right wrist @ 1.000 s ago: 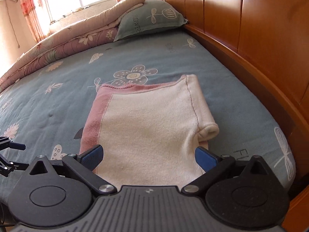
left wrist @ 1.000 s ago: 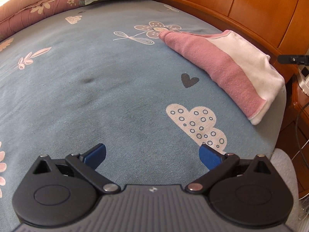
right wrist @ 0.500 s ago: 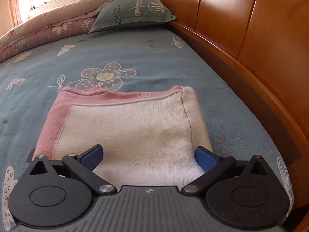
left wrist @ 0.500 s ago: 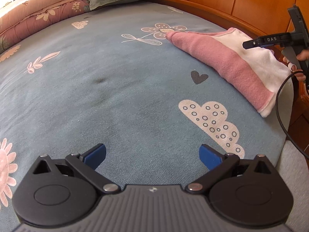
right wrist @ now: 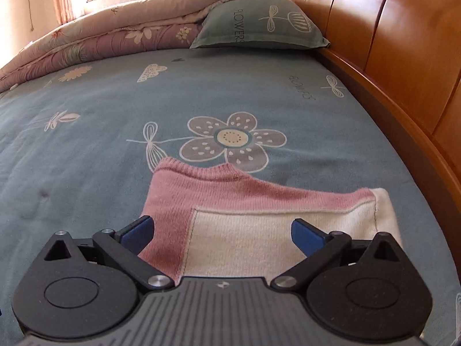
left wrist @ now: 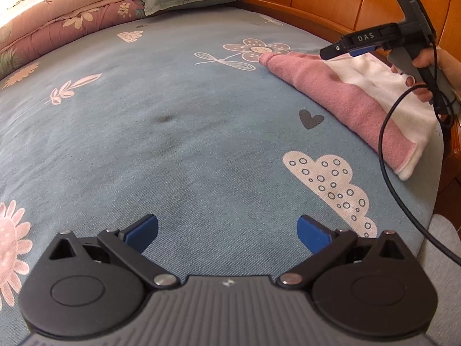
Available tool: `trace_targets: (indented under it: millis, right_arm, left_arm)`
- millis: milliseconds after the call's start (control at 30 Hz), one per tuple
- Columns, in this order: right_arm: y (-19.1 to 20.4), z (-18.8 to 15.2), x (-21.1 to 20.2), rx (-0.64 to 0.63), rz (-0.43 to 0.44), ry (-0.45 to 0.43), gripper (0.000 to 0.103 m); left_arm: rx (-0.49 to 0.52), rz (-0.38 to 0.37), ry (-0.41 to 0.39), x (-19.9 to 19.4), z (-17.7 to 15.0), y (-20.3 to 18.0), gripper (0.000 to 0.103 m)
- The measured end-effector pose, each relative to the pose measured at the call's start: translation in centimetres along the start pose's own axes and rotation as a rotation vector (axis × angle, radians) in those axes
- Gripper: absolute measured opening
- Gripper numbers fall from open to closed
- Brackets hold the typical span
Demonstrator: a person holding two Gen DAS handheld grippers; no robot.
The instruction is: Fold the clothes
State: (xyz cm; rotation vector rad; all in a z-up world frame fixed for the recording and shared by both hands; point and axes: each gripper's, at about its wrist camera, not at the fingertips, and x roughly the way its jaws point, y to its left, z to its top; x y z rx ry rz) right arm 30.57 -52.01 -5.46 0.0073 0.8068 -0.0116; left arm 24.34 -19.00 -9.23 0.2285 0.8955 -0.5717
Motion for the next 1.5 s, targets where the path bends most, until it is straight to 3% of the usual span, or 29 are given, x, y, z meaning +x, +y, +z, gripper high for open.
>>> trace_targets:
  millis: [100, 200, 400, 567, 733, 867, 1000, 1100, 1267, 1500]
  right_arm:
    - [0.1, 0.7, 4.4, 0.016, -0.013, 0.107, 0.103]
    - [0.7, 0.4, 5.6, 0.025, -0.035, 0.078, 0.103]
    - [0.8, -0.6, -0.4, 0.072, -0.018, -0.033, 0.103]
    - [1.4, -4.2, -1.4, 0.041, -0.038, 0.043, 0.103]
    - [1.7, -5.5, -4.0, 0.105, -0.035, 0.02, 0.103]
    - [2.7, -7.8, -5.5, 0.171, 0.059, 0.006, 0.103]
    - [5.0, -8.9, -5.0, 0.093, -0.029, 0.084, 0.103]
    - [5.8, -9.0, -6.9, 0.148, 0.01, 0.063, 0.103]
    - [6.6, -10.0, -9.0, 0.195, -0.039, 0.071, 0.103]
    - [6.7, -11.8, -9.9, 0.254, -0.01, 0.103, 0.103]
  left_arm:
    - [-0.015, -0.005, 0.0, 0.1, -0.2, 0.3, 0.102]
    - [-0.018, 0.004, -0.002, -0.4, -0.4, 0.7, 0.102]
    - [-0.056, 0.025, -0.017, -1.2, -0.9, 2.5, 0.102]
    - [-0.072, 0.036, -0.016, -1.4, -1.2, 2.5, 0.102]
    - [-0.046, 0.046, -0.046, -3.1, -1.2, 1.6, 0.102]
    - [-0.044, 0.048, -0.046, -3.4, -1.3, 1.1, 0.102]
    - [-0.009, 0.061, -0.05, -4.0, -1.3, 0.0, 0.102]
    - [0.003, 0.063, -0.065, -4.7, -1.6, -0.3, 0.102]
    - [-0.006, 0.078, -0.085, -5.6, -1.6, -0.4, 0.102]
    - [-0.003, 0.1, -0.137, -7.1, -1.6, -1.1, 0.102]
